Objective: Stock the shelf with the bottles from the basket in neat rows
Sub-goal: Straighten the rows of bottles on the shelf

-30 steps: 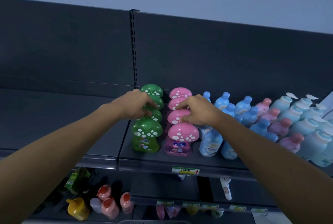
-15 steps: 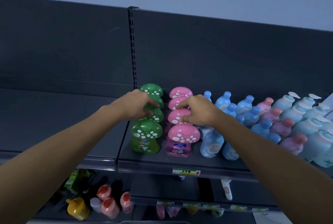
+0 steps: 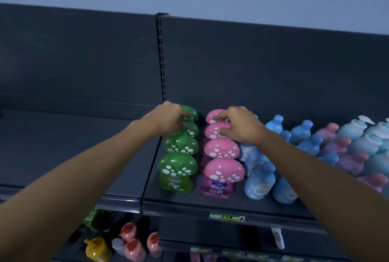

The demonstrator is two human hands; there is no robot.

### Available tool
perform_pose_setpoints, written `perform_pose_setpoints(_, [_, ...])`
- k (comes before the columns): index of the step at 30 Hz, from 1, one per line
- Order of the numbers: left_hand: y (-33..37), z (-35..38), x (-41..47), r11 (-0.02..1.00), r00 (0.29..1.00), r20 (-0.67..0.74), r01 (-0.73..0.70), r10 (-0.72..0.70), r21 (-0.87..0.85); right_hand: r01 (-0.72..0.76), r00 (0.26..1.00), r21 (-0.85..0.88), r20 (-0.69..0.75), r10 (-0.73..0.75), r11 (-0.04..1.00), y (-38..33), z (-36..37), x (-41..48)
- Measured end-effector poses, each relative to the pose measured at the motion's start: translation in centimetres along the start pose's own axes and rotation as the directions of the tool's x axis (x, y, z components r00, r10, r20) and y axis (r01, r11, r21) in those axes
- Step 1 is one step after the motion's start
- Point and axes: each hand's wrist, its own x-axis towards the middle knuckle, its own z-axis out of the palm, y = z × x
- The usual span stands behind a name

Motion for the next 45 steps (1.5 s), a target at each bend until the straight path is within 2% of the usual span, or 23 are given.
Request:
perform_pose_setpoints(17, [-0.4, 0.7, 0.4, 0.998, 1.000, 0.004, 0.031, -0.031, -0.046, -0.008, 1.000, -0.031, 0.016, 0.008, 0.999, 0.2, 0.7, 0.5])
perform_pose_setpoints(20, [-0.3, 0.3, 0.3, 0.999, 1.000, 0.014, 0.028, -0.027, -0.045, -0.003, 0.999, 0.013, -0.051, 0.004, 1.000, 0.5, 0.1, 1.0])
perform_pose_setpoints(24, [-0.3, -0.7, 1.1, 0.994, 0.990, -0.133, 0.041, -0.054, -0.101, -0.017, 0.990, 0.010, -0.139, 0.018, 1.000, 1.3, -0.6, 2.8])
perform_pose_setpoints(27, [-0.7, -1.1, 2.7, 0.988, 0.967, -0.235, 0.067, -0.099, -0.139, -0.023, 0.996, -0.010, -0.081, 0.022, 1.000, 2.1, -0.3, 4.3])
perform_pose_setpoints(32, [-1.8, 0.3, 5.5, 0.998, 0.998, -0.043, 0.039, -0.042, -0.056, -0.012, 0.996, 0.030, 0.092, 0.009, 0.999, 3.4, 0.2, 6.0])
perform_pose_setpoints(35, [-2.1, 1.2, 6.2, 0.997, 0.998, -0.006, 0.055, -0.056, -0.052, 0.012, 0.991, 0.047, 0.132, -0.019, 0.999, 3.9, 0.1, 6.2])
perform_pose_setpoints(45, [-2.0, 1.6, 6.7, 0.994, 0.996, -0.015, 0.084, -0.085, -0.067, 0.042, 0.997, 0.052, 0.057, -0.045, 0.998, 4.4, 0.8, 6.3])
